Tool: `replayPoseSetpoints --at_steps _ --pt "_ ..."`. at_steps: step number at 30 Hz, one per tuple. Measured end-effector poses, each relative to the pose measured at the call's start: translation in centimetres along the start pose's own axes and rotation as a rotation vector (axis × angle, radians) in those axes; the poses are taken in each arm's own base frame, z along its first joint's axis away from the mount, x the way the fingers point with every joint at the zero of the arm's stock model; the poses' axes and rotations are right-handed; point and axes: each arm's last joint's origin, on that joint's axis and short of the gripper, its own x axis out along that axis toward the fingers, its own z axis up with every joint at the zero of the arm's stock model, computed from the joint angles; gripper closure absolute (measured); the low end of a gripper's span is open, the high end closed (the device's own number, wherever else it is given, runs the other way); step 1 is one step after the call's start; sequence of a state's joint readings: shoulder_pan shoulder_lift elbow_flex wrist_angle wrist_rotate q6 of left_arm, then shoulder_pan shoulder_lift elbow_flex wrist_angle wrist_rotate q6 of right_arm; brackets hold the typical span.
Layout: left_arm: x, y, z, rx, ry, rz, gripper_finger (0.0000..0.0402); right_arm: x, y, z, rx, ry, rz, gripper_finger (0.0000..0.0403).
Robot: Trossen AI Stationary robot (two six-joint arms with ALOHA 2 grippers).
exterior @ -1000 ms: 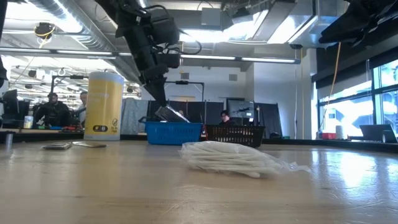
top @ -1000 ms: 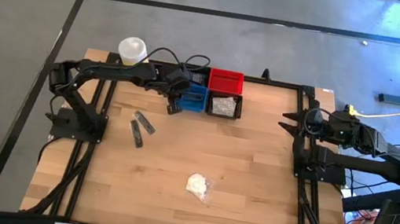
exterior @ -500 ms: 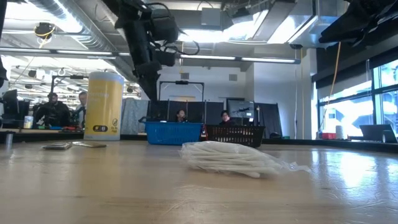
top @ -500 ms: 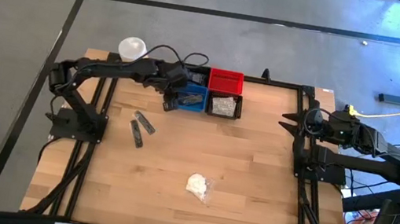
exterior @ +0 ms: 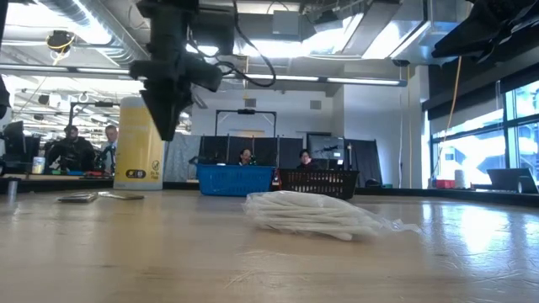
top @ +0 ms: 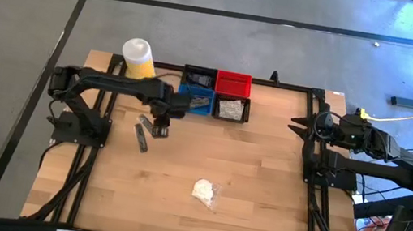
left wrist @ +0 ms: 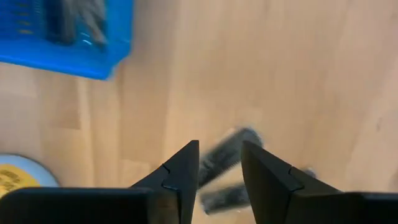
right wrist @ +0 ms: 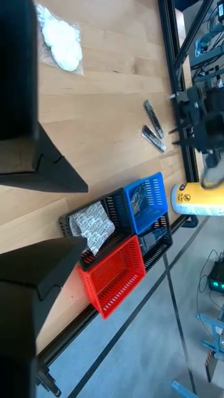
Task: Pick & Place Travel size toiletries
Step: Put the right comb into the blue bin
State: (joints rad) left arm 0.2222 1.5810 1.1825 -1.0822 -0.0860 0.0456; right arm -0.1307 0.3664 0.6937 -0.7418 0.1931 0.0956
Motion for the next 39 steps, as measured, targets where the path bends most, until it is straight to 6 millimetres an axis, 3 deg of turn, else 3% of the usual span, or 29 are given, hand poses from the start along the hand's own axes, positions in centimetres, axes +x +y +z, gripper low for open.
replayPoseSetpoints --at_steps 8,13,19,26,39 --pt "1.5 -3.9 -0.7 0.179 -0.002 -0.005 0.0299 0.0 0.0 0.0 0.0 0.0 0.0 0.0285" --pt "2.2 -5.1 -0.8 0.375 -0.034 -0.002 0.03 0.0 0.0 0.0 0.0 0.0 0.0 0.029" --pt "2.6 -5.9 -1.1 0.414 -0.036 0.01 0.0304 0.0 0.0 0.0 0.0 0.0 0.0 0.0289" --pt "2.6 -5.6 -1.1 0.178 -0.034 0.001 0.0304 0.0 0.0 0.0 0.0 0.0 0.0 0.0275" --pt "2.9 -3.1 -1.0 0.134 -0.005 -0.009 0.0304 0.0 0.0 0.0 0.0 0.0 0.0 0.0251"
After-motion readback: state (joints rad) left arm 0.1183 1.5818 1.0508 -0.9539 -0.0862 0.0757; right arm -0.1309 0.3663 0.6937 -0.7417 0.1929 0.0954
